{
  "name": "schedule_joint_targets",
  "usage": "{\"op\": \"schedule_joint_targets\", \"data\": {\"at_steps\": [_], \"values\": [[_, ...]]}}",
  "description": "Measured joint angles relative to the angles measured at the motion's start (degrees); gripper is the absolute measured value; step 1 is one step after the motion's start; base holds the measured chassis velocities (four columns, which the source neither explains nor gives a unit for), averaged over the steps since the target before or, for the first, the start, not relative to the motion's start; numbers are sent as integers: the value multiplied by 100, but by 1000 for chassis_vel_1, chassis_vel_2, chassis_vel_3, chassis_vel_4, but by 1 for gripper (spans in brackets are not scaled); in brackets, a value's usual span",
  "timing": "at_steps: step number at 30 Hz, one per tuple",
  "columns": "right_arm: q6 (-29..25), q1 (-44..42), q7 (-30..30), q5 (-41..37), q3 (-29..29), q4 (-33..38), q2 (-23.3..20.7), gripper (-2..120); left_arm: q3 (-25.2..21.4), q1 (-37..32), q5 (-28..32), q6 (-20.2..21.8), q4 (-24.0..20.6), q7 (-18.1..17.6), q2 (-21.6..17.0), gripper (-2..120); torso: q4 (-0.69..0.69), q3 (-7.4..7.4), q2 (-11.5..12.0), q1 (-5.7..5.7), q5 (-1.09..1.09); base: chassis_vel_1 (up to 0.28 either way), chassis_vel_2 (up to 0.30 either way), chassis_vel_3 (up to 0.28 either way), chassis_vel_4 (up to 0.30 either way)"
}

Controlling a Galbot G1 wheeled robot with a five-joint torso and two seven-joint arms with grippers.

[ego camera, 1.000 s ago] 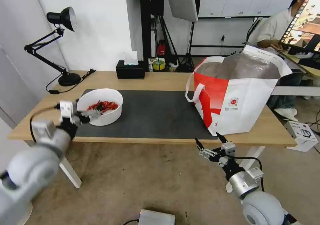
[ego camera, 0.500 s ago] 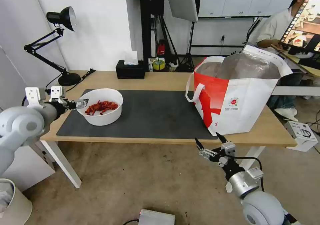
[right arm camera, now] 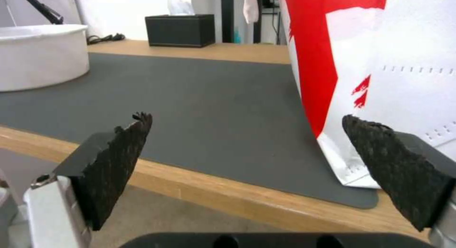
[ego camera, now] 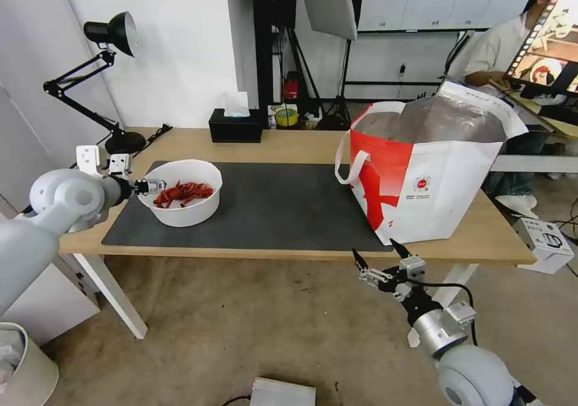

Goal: Pick up the trash from the table and place it into the takeout bag.

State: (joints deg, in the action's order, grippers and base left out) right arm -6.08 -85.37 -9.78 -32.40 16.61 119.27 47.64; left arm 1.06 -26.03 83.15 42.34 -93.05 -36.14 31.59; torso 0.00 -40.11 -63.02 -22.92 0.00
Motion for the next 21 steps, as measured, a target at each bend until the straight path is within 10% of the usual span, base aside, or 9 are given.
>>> {"op": "schedule_joint_targets", "data": {"at_steps": [21], "values": [[0, 0, 0, 0, 0, 0, 0, 100, -18, 124, 1560, -7, 317, -1143, 249, 100, 1, 1, -1, 1, 0, 0, 0, 0, 0]]}}
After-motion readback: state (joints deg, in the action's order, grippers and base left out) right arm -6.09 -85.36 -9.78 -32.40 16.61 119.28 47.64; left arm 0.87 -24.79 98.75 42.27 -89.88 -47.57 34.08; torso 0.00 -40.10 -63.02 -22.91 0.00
